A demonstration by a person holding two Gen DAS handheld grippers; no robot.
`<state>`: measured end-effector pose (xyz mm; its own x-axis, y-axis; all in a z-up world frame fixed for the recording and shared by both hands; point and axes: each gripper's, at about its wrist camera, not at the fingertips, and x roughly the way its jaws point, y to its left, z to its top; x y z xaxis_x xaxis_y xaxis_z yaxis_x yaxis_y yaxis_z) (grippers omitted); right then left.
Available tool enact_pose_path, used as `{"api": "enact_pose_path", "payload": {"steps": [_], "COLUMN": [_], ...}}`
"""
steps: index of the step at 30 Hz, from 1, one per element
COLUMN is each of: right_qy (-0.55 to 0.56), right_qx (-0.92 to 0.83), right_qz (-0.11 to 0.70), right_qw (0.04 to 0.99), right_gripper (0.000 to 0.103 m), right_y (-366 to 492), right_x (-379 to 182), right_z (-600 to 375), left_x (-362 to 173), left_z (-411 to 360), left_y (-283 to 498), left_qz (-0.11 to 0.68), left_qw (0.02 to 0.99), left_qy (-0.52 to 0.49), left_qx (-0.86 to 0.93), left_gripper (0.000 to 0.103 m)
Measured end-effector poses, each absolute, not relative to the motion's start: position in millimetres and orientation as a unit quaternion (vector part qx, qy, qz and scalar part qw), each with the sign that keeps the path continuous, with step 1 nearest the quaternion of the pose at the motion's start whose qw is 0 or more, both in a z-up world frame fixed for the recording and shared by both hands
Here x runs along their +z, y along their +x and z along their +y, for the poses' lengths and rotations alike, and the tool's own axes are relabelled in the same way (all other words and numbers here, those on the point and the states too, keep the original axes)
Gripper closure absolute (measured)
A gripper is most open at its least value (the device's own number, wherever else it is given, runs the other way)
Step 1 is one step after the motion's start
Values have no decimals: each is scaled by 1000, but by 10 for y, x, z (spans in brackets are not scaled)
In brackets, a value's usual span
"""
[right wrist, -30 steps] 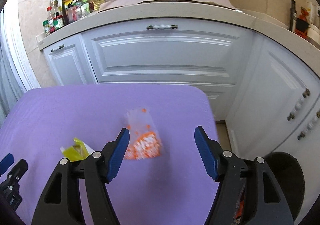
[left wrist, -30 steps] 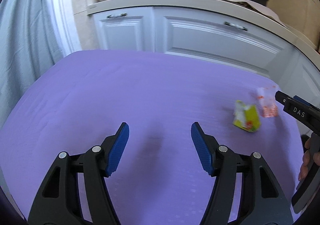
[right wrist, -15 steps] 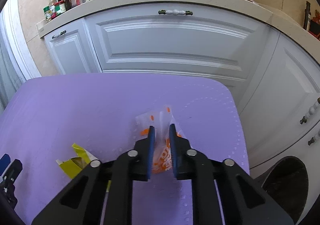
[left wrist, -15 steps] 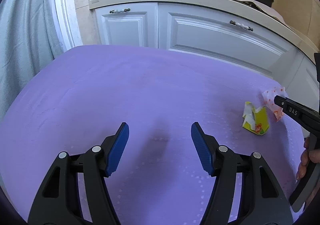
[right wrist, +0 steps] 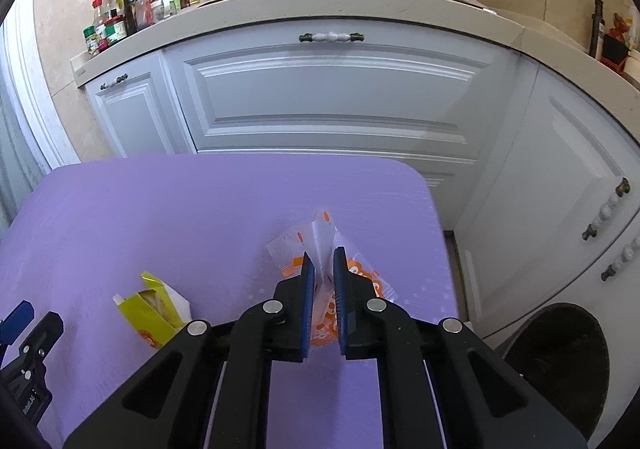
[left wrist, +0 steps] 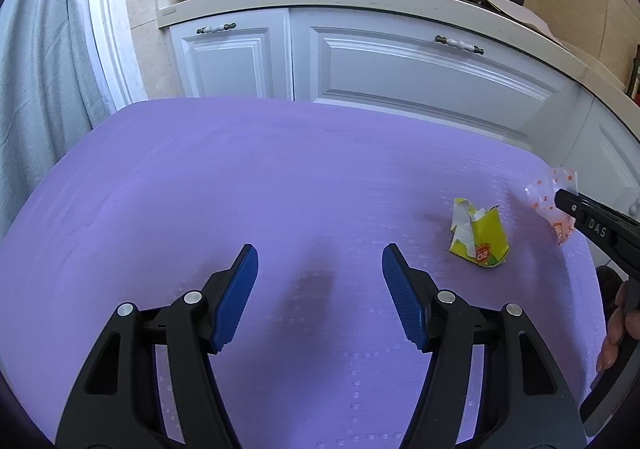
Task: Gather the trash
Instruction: 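Grasp the yellow-green carton with the left tool while the right tool holds the clear bag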
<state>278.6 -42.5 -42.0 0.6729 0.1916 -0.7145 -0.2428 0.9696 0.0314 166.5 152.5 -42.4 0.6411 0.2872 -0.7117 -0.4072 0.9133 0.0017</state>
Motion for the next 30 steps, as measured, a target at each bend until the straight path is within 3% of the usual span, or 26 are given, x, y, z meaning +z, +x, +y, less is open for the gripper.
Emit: {"api": "enact_pose_path", "payload": {"steps": [24,30], "right_qy": [-14,-5], "right_qx": [49,26], "right_qz": [373,376], "right_qw": [926,926], "right_gripper": [93,93], "right_y": [2617,2573], "right_x": [-381,-426], "right_z": [-1216,-1493], "left_x": [-427,-405], "left_z": [1000,820], "left_y": [1956,2101], "left_qz": [383,377], "left_qw": [910,915], "left_qy": [-49,-43], "left_qx": [154,139], "left_gripper": [40,34]}}
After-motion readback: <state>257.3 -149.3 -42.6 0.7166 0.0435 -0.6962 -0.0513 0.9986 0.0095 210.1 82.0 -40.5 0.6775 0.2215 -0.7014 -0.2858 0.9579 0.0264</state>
